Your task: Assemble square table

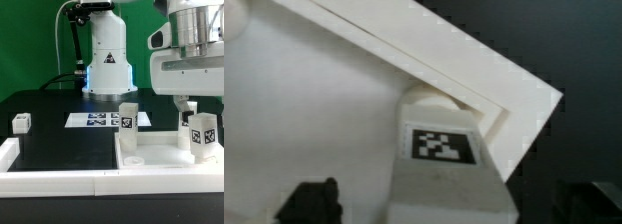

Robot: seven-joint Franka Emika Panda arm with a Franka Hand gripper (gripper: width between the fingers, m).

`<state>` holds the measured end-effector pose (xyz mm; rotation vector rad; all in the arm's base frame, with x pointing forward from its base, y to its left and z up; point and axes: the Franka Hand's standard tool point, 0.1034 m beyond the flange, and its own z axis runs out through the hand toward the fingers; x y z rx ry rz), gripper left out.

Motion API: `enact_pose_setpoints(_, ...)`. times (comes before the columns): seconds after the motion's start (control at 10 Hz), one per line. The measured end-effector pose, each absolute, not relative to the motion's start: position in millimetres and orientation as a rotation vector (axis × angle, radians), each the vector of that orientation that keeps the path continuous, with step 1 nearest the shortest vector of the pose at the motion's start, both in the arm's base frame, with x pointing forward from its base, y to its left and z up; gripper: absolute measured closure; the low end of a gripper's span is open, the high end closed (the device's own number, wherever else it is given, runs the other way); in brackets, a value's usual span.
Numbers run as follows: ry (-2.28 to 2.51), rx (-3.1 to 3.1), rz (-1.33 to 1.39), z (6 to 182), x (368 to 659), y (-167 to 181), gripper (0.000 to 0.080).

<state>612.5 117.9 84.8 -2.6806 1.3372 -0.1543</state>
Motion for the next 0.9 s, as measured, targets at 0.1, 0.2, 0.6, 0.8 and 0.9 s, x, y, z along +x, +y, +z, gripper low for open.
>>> enact_pose_setpoints(0.1, 1.222, -2.739, -0.165, 84.9, 612.8, 118.0, 0.0162)
enact_pose_setpoints(0.2, 1.087, -2.801, -0.176, 84.9, 612.8, 117.6, 0.0153)
enact_pose_setpoints(0.6, 0.706, -2.938, -0.2, 83.9, 612.5, 117.5, 0.0151)
enact_pose_setpoints(0.8, 0.515, -2.987, -0.211, 83.7, 612.3, 117.5, 0.0151)
enact_pose_setpoints(0.9, 0.322, -3.03, -0.223, 83.6, 612.5, 115.6, 0.0151)
